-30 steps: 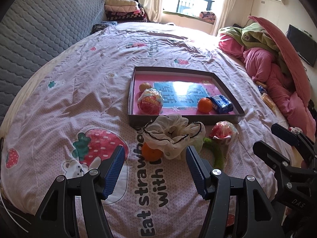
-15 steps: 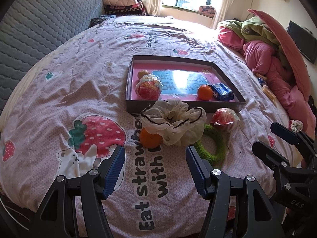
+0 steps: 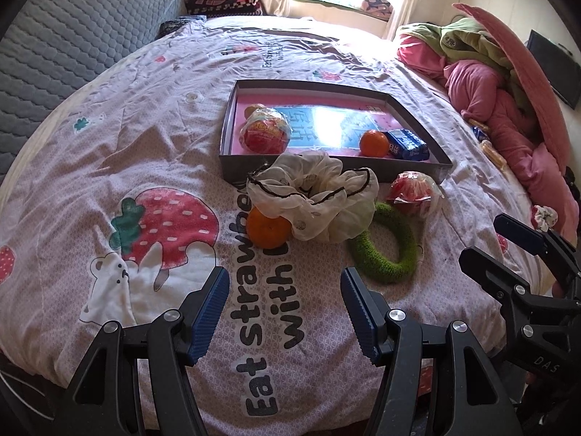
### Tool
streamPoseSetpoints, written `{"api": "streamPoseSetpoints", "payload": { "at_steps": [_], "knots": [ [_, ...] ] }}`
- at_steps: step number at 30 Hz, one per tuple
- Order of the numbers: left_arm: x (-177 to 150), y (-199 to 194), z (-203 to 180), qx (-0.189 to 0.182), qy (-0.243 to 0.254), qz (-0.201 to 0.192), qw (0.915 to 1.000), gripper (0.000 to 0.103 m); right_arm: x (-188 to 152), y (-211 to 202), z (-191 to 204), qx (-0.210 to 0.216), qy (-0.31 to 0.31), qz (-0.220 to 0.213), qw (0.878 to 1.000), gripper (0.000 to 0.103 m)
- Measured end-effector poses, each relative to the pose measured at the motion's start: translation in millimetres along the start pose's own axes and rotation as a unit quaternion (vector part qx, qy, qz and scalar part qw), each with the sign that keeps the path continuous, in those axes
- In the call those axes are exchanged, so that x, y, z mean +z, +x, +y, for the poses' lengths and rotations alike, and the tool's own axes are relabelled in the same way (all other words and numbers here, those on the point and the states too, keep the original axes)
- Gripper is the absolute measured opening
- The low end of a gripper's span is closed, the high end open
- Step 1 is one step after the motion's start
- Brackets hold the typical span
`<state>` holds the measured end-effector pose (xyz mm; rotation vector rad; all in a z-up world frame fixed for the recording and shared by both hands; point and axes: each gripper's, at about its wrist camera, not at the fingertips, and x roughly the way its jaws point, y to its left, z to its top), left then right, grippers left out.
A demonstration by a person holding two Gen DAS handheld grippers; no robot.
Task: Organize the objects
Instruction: 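Move left tool toward the white scrunchie while right tool moves toward the clear candy bag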
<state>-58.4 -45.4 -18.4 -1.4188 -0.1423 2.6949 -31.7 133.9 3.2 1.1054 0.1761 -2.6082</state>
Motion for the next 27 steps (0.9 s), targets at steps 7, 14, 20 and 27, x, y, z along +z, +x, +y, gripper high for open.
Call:
{"api": "streamPoseSetpoints", "payload": {
  "at_steps": [7,14,20,27],
  "knots": [
    [-2,6,-1,-0.004,-0.001,0.002,1.0,0.065,-3,5,-4,0.002,0.006,0.003,1.0,0.072],
    [-2,18,-3,-0.015,-0.003,0.001,0.9999,0.065,-4,17,-10,-0.001,0.018,0.009,1.0,0.072],
    [0,28,-1,-0.024,-0.005,0.004,0.9997,0.065,-4,27,-18,-0.006,0.034,0.014,0.999,0.072],
    [7,34,2,-0.029,-0.007,-0.001,0.9996,0.065,-2,37,-21,-0.005,0.038,0.019,0.999,0.072]
  ]
}}
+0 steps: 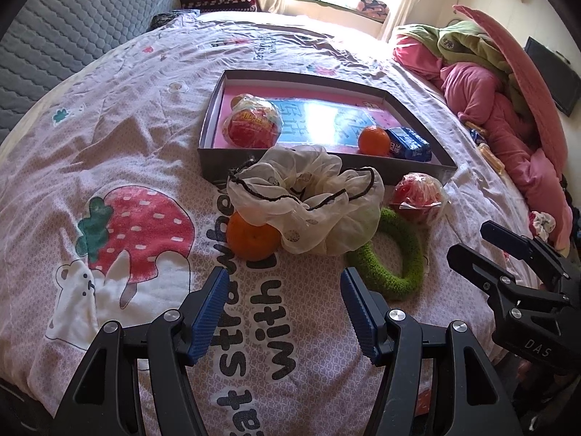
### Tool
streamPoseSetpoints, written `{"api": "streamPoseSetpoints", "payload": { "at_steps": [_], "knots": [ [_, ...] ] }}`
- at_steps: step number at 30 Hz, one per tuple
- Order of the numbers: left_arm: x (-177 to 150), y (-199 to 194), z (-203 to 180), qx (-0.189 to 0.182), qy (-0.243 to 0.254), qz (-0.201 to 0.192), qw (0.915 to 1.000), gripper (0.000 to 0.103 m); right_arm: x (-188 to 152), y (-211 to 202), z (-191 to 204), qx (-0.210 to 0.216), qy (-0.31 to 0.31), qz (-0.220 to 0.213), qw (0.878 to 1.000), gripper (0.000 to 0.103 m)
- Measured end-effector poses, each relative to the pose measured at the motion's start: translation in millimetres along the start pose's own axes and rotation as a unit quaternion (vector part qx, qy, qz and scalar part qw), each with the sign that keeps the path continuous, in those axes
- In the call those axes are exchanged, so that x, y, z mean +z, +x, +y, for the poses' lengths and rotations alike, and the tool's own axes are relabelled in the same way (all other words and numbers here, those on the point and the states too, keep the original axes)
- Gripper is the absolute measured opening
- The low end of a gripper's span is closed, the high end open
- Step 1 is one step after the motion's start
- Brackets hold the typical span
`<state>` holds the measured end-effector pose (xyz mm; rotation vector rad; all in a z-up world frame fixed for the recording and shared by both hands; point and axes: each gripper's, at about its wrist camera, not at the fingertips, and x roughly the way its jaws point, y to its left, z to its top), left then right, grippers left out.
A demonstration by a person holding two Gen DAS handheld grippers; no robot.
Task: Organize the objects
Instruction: 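Move left tool toward the white scrunchie while right tool moves toward the clear candy bag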
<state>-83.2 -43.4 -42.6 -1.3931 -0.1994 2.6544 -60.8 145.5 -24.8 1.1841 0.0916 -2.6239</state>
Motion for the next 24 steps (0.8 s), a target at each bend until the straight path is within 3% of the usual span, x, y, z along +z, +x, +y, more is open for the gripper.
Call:
{"api": "streamPoseSetpoints", "payload": {
  "at_steps": [24],
  "knots": [
    [22,21,-3,0.001,-0.002,-0.001,1.0,0.065,15,24,-9,-0.002,0.017,0.011,1.0,0.072]
  ]
}}
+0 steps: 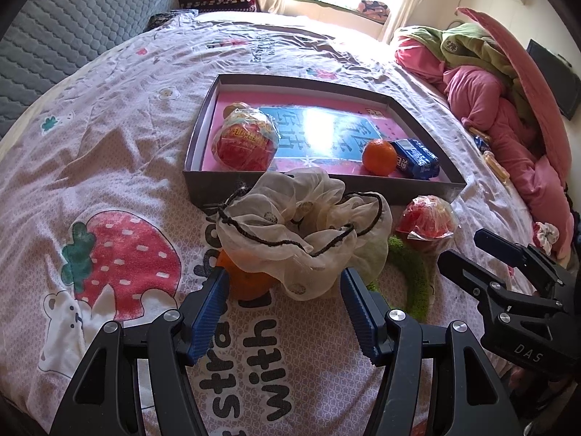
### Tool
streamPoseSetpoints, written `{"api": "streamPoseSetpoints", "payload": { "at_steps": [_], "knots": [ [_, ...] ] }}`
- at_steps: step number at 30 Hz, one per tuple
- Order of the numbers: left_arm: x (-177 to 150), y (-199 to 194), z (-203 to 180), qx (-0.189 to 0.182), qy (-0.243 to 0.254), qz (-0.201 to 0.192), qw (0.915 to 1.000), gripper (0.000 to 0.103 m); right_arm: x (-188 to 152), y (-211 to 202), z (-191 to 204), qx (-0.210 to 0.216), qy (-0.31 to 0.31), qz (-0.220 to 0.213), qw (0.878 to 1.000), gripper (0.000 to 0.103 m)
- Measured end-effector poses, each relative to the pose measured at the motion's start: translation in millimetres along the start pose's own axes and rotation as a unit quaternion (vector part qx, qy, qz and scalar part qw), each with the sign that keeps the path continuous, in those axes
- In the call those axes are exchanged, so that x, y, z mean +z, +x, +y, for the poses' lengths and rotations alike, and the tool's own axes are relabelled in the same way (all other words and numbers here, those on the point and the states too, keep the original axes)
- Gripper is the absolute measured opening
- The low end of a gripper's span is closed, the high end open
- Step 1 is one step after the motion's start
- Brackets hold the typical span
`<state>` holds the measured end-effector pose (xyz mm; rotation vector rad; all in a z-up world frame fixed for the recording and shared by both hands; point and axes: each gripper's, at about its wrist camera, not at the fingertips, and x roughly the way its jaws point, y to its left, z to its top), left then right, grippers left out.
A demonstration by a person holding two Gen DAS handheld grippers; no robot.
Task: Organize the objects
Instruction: 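Move left tool toward the white scrunchie while right tool moves toward the clear candy bag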
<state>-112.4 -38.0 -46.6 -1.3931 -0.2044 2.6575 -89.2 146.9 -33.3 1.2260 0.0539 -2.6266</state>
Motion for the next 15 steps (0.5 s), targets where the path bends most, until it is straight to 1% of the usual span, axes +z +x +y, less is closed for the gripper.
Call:
{"api": "streamPoseSetpoints", "payload": {
  "at_steps": [15],
  "knots": [
    [31,12,0,0.006,0.0,-0.013,0.9999,0.065,8,19,-5,0.003,0.006,0.01,1.0,0.073]
  ]
}}
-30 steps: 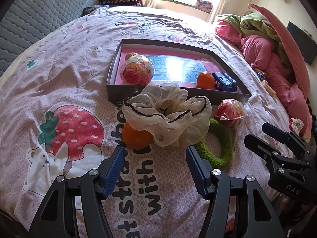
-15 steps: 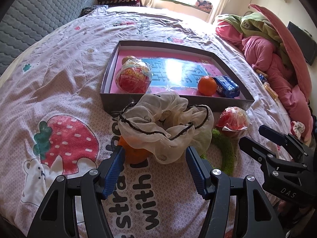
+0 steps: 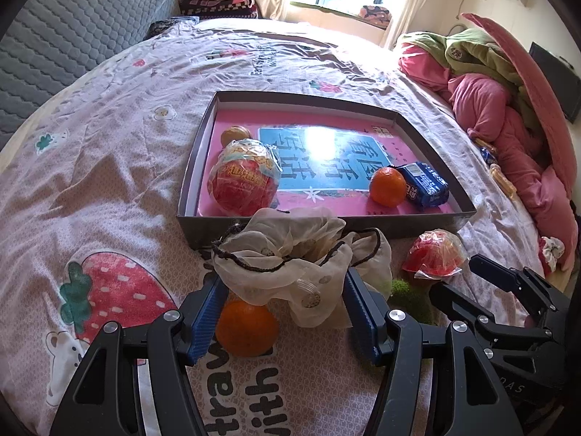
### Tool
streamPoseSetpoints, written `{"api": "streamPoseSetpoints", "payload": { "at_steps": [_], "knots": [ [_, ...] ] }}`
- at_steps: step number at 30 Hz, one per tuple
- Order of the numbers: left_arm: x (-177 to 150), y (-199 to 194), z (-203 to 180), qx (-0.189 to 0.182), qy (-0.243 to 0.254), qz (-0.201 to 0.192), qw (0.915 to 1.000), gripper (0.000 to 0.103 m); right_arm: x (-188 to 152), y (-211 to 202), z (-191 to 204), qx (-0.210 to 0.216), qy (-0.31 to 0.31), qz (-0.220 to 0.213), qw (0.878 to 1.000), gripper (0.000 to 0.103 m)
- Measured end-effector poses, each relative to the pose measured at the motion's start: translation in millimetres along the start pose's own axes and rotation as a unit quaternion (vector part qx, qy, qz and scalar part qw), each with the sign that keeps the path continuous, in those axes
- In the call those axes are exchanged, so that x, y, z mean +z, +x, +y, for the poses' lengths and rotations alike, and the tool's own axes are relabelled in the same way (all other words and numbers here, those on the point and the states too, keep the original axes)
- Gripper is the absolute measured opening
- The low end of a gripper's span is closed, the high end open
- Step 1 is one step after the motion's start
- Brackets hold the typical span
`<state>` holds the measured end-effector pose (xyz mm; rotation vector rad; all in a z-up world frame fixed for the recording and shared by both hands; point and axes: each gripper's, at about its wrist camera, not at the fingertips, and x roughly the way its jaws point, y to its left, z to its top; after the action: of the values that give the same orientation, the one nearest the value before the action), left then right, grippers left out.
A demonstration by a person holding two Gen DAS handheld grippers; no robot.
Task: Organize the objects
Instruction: 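Move left tool toward the white scrunchie while right tool moves toward the clear candy bag, then close left tool on the white scrunchie while right tool closes on the clear candy bag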
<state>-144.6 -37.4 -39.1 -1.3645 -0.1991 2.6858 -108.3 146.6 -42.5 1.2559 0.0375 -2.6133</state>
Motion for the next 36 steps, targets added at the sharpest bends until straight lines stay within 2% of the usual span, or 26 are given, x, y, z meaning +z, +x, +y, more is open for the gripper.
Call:
{"api": "streamPoseSetpoints", "payload": {
  "at_steps": [14,28,36],
  "knots": [
    [19,22,0,0.009,0.004,0.007,0.9999,0.065,7,17,-2,0.005,0.002,0.012,1.0,0.073],
    [17,41,-4,-0.014,0.0,0.029,0.9995,0.065,15,31,-4,0.011,0.007,0.015,1.0,0.071],
    [15,44,-8,-0.023,0.006,0.033,0.9992,0.054,15,35,-1,0.012,0.003,0.013,1.0,0.069]
  ]
}}
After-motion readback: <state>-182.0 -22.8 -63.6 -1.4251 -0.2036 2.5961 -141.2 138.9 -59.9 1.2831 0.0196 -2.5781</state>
